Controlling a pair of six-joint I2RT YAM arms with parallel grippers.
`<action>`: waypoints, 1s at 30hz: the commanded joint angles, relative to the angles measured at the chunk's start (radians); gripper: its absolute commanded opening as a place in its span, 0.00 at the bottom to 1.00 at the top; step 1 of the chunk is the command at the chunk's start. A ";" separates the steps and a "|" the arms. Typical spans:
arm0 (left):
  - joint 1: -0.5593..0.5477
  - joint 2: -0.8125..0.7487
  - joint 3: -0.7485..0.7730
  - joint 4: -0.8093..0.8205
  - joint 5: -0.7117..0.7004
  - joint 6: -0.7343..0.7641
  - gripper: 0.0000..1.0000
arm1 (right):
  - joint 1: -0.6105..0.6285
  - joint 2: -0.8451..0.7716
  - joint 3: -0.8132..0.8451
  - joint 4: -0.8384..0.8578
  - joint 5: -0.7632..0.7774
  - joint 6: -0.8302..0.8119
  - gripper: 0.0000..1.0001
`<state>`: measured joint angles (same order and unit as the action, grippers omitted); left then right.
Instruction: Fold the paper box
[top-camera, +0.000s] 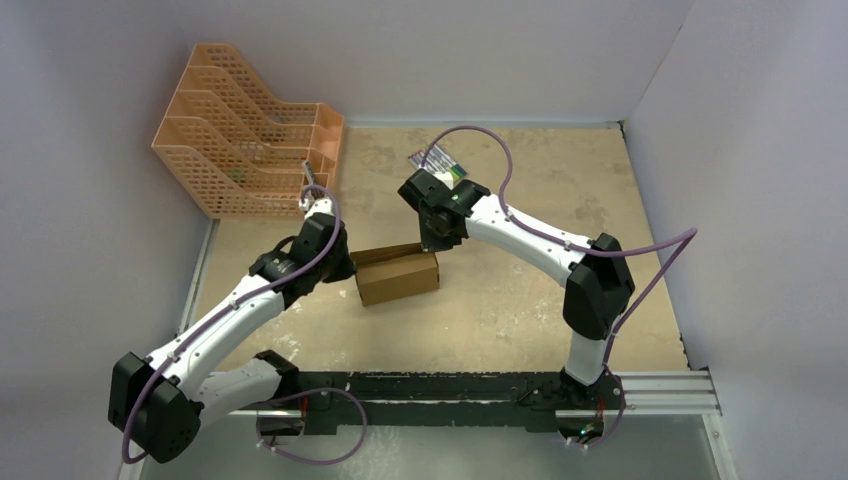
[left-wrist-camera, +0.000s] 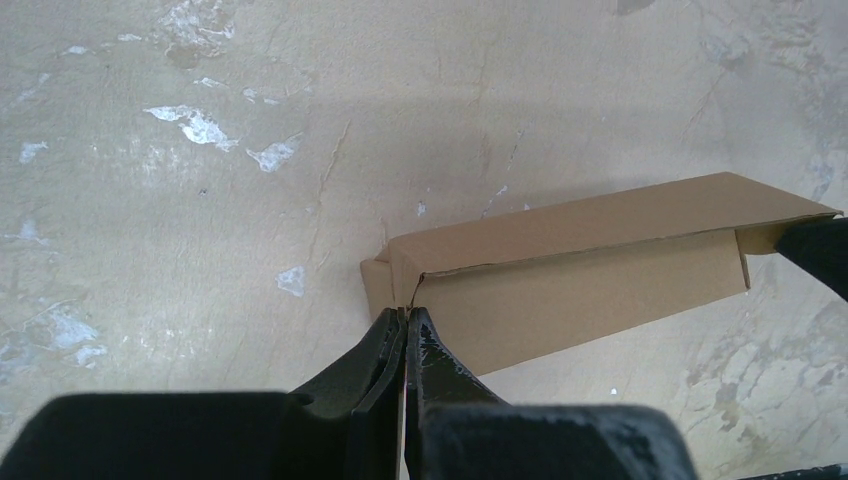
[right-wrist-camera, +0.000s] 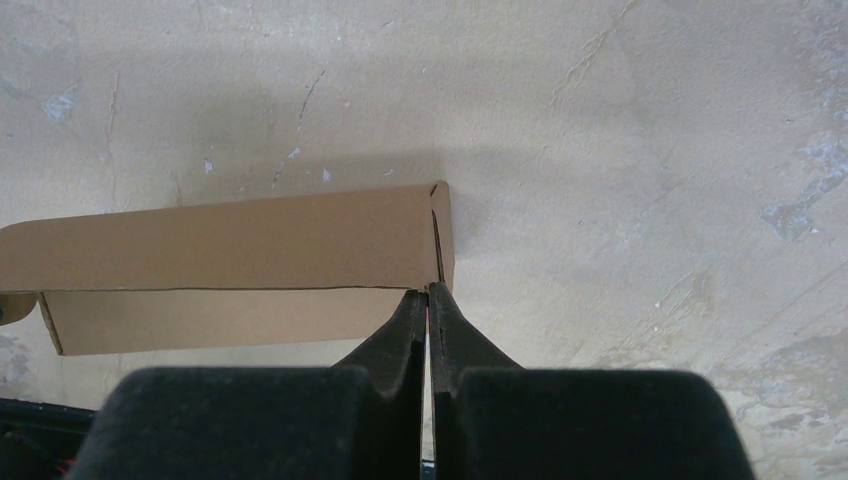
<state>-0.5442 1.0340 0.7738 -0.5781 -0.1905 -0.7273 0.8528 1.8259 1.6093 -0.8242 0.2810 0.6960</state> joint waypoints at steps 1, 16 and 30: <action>-0.007 0.009 0.031 0.039 -0.001 -0.074 0.00 | 0.017 -0.004 -0.029 -0.035 0.034 0.011 0.00; -0.008 0.052 0.072 0.085 0.048 -0.127 0.00 | 0.034 0.007 -0.035 -0.039 0.071 0.011 0.00; -0.008 0.057 0.124 0.126 0.054 -0.165 0.02 | 0.064 0.010 -0.053 -0.042 0.098 0.017 0.00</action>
<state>-0.5438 1.0985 0.8307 -0.5560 -0.1757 -0.8490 0.8848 1.8259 1.5837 -0.8299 0.4080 0.6956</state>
